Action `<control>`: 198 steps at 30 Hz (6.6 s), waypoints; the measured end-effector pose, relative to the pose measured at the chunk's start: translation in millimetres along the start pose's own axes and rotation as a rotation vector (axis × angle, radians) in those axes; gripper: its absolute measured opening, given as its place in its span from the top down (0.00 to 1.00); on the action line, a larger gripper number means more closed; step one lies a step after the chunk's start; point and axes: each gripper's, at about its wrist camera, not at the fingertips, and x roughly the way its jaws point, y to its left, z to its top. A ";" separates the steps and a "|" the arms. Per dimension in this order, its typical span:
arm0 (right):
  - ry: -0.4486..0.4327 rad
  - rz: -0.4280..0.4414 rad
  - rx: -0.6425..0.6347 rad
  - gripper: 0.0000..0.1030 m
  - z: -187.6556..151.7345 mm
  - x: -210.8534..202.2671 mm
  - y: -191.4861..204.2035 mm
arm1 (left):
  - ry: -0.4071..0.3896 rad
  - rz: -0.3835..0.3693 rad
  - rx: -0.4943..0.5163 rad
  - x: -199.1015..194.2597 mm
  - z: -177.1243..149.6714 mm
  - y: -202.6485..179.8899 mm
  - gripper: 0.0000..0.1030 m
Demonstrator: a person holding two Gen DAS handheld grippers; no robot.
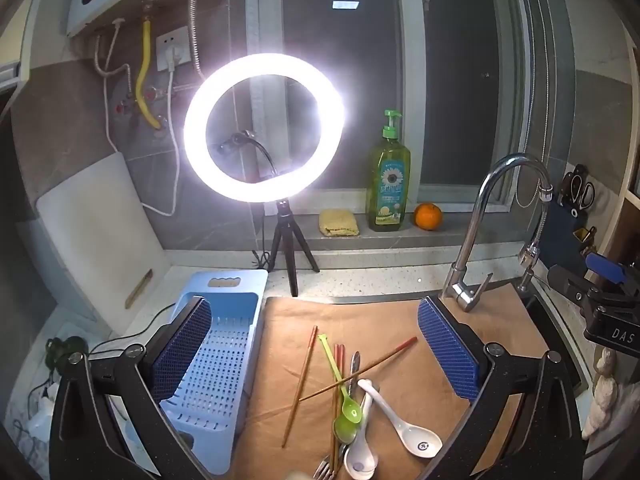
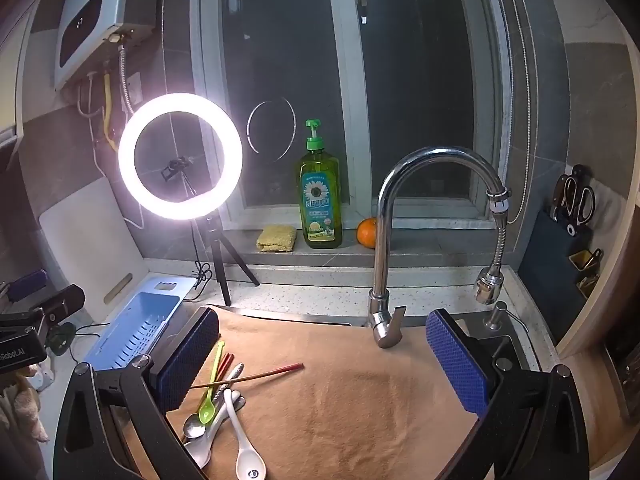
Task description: Organize utensils
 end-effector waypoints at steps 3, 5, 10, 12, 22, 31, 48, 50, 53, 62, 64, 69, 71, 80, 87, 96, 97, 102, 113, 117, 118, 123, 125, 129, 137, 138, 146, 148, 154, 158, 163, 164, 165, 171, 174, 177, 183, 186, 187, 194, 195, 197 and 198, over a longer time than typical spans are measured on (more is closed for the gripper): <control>0.000 0.000 0.000 0.00 0.7 0.4 -0.7 | -0.002 -0.003 0.003 0.2 0.8 -1.8 0.01; 0.000 0.000 0.000 0.00 0.8 1.2 -0.8 | -0.003 -0.002 0.004 0.2 -0.6 -2.9 0.01; 0.008 0.003 0.000 0.00 1.3 3.0 -2.2 | -0.001 0.005 0.017 -0.1 0.9 -5.4 0.01; 0.012 0.003 0.000 0.00 1.4 4.3 -2.4 | -0.001 0.002 0.018 1.9 3.6 -3.7 0.01; 0.024 0.017 -0.010 0.00 4.4 11.7 -0.4 | -0.002 -0.025 -0.032 9.0 -2.2 1.2 0.01; 0.031 0.049 -0.033 0.00 9.6 19.5 5.1 | 0.003 -0.034 -0.080 11.5 -4.3 4.1 0.01; 0.075 0.127 -0.068 0.00 10.0 40.2 5.3 | 0.009 -0.011 -0.109 15.5 -6.1 -0.9 0.01; 0.080 0.161 -0.077 0.00 11.3 44.1 5.8 | -0.004 -0.001 -0.120 17.6 -10.0 -4.5 0.01; 0.102 0.228 -0.100 0.00 16.9 55.3 8.6 | 0.014 0.024 -0.135 18.5 -15.5 -12.5 0.01; 0.210 0.363 -0.208 0.00 2.0 93.0 24.8 | 0.123 0.082 -0.190 13.1 -67.4 -45.0 0.01; 0.249 0.385 -0.223 0.00 -6.2 105.4 26.2 | 0.158 0.091 -0.210 13.3 -79.8 -49.4 0.01; 0.377 0.415 -0.279 0.00 -31.9 137.8 31.7 | 0.257 0.127 -0.255 13.4 -109.6 -59.5 0.01; 0.437 0.438 -0.284 0.01 -42.9 151.8 33.4 | 0.285 0.134 -0.258 15.5 -119.7 -65.6 0.01; 0.511 0.471 -0.300 0.09 -66.3 171.4 33.4 | 0.337 0.122 -0.233 28.6 -137.9 -81.3 0.06; 0.480 0.534 -0.278 0.11 -65.8 172.8 22.9 | 0.353 0.096 -0.229 37.4 -145.2 -83.6 0.09; 0.635 0.558 -0.250 0.34 -84.8 207.6 24.1 | 0.433 0.007 -0.358 42.4 -180.9 -77.1 0.22; 0.644 0.560 -0.245 0.35 -86.4 209.1 22.4 | 0.437 -0.005 -0.374 42.1 -184.3 -76.0 0.24; 0.684 0.564 -0.254 0.37 -94.7 213.1 11.9 | 0.449 -0.034 -0.392 44.6 -190.7 -77.7 0.31; 0.856 0.734 -0.156 0.55 -109.3 232.4 34.7 | 0.483 -0.138 -0.366 58.3 -192.8 -92.1 0.44; 0.918 0.786 -0.189 0.58 -120.1 235.3 59.2 | 0.493 -0.156 -0.367 59.4 -198.5 -96.5 0.44; 0.930 0.789 -0.193 0.59 -122.3 236.4 62.9 | 0.495 -0.157 -0.369 59.2 -199.8 -96.3 0.45; 0.970 0.783 -0.224 0.64 -132.4 240.6 76.6 | 0.495 -0.158 -0.369 56.4 -203.1 -92.2 0.45; 0.979 0.771 -0.225 0.65 -134.8 241.8 79.6 | 0.497 -0.166 -0.360 56.9 -203.4 -92.5 0.45; 0.995 0.760 -0.216 0.75 -137.6 244.5 84.0 | 0.501 -0.169 -0.328 64.4 -200.7 -92.9 0.45; 1.012 0.742 -0.181 0.90 -140.9 243.4 74.4 | 0.509 -0.185 -0.276 68.4 -197.3 -95.0 0.46; 1.011 0.731 -0.171 0.90 -140.8 243.0 69.8 | 0.508 -0.189 -0.270 70.1 -196.3 -96.6 0.46; 1.010 0.717 -0.108 0.90 -139.4 241.6 48.9 | 0.517 -0.207 -0.227 92.1 -196.8 -103.2 0.62; 1.005 0.713 -0.101 0.90 -139.7 240.6 45.9 | 0.516 -0.208 -0.221 93.9 -197.1 -103.4 0.62; 1.019 0.714 -0.048 0.90 -139.9 243.6 34.9 | 0.510 -0.216 -0.209 97.8 -195.4 -103.2 0.62; 1.010 0.713 -0.059 0.90 -139.7 240.5 36.4 | 0.512 -0.216 -0.200 99.4 -196.0 -103.8 0.62; 1.021 0.714 -0.022 0.90 -139.3 242.6 30.5 | 0.503 -0.226 -0.198 99.6 -193.9 -102.6 0.63; 1.021 0.714 -0.015 0.90 -138.5 242.0 29.4 | 0.501 -0.228 -0.197 97.7 -193.8 -102.1 0.63; 1.019 0.714 -0.011 0.90 -137.8 241.3 28.2 | 0.498 -0.230 -0.197 96.7 -193.0 -101.9 0.63; 0.996 0.725 0.013 0.91 -127.5 234.0 27.8 | 0.476 -0.242 -0.197 92.2 -186.1 -95.3 0.63; 0.979 0.736 0.026 0.91 -119.0 230.2 30.5 | 0.454 -0.242 -0.188 87.5 -178.3 -90.4 0.63; 0.960 0.748 0.032 0.91 -108.2 225.5 38.6 | 0.431 -0.247 -0.191 82.1 -170.8 -81.9 0.63; 0.919 0.764 0.040 0.91 -85.1 221.9 67.3 | 0.378 -0.253 -0.190 74.3 -152.4 -47.6 0.63; 0.893 0.766 0.050 0.91 -72.3 222.9 89.2 | 0.355 -0.262 -0.172 73.2 -144.3 -20.9 0.63; 0.888 0.764 0.057 0.91 -68.8 224.2 99.0 | 0.350 -0.265 -0.171 73.7 -140.8 -8.5 0.63; 0.854 0.760 0.057 0.91 -49.5 237.4 169.3 | 0.325 -0.269 -0.148 81.4 -127.6 61.1 0.63; 0.849 0.760 0.056 0.91 -48.3 240.6 179.4 | 0.324 -0.267 -0.147 83.6 -126.6 70.3 0.63; 0.846 0.756 0.053 0.91 -46.9 247.1 198.2 | 0.326 -0.261 -0.146 93.1 -122.3 89.6 0.63; 0.842 0.751 0.048 0.91 -47.1 250.6 210.3 | 0.328 -0.259 -0.146 95.9 -121.9 97.7 0.63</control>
